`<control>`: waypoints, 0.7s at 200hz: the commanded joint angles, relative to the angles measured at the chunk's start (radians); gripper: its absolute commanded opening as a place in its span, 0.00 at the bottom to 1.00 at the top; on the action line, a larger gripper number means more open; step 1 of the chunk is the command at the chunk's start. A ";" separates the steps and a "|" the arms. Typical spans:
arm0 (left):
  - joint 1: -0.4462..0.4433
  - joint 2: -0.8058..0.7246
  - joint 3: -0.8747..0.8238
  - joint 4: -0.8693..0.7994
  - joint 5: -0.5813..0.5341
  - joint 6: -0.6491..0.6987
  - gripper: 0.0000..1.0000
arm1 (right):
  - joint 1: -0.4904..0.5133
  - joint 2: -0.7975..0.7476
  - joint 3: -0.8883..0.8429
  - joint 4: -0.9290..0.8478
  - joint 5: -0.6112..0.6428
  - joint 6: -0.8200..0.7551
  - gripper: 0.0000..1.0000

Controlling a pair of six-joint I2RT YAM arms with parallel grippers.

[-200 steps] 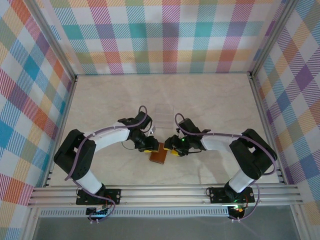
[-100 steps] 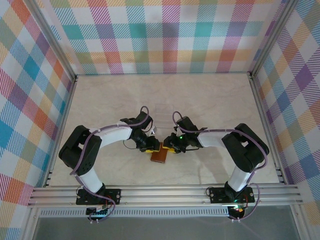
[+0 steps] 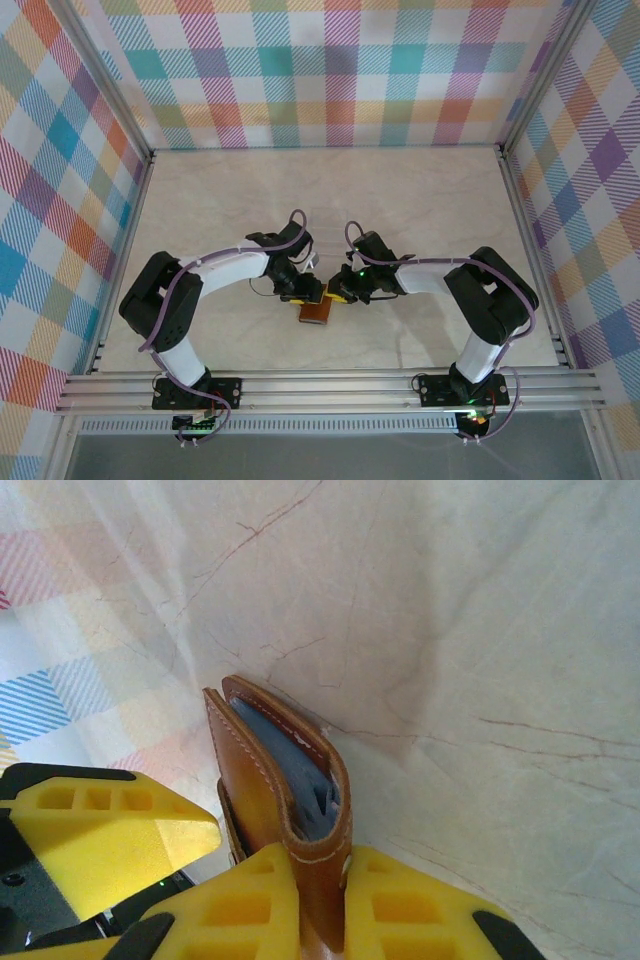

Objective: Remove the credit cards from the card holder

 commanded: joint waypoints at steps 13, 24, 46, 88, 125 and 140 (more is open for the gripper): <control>-0.044 0.021 0.043 -0.068 -0.021 0.053 0.47 | 0.007 -0.004 0.015 -0.047 -0.010 -0.023 0.05; -0.052 0.040 0.050 -0.079 -0.018 0.063 0.48 | 0.008 -0.005 0.014 -0.049 -0.013 -0.023 0.05; -0.054 0.067 0.062 -0.103 -0.038 0.077 0.47 | 0.007 -0.011 0.017 -0.060 -0.009 -0.026 0.05; -0.055 0.074 0.073 -0.148 -0.163 0.070 0.35 | 0.009 -0.015 0.019 -0.077 -0.015 -0.035 0.04; -0.054 0.083 0.073 -0.134 -0.192 0.065 0.28 | 0.009 -0.013 0.015 -0.078 -0.017 -0.037 0.04; -0.056 0.076 0.072 -0.131 -0.213 0.063 0.24 | 0.007 -0.013 0.015 -0.084 -0.016 -0.041 0.03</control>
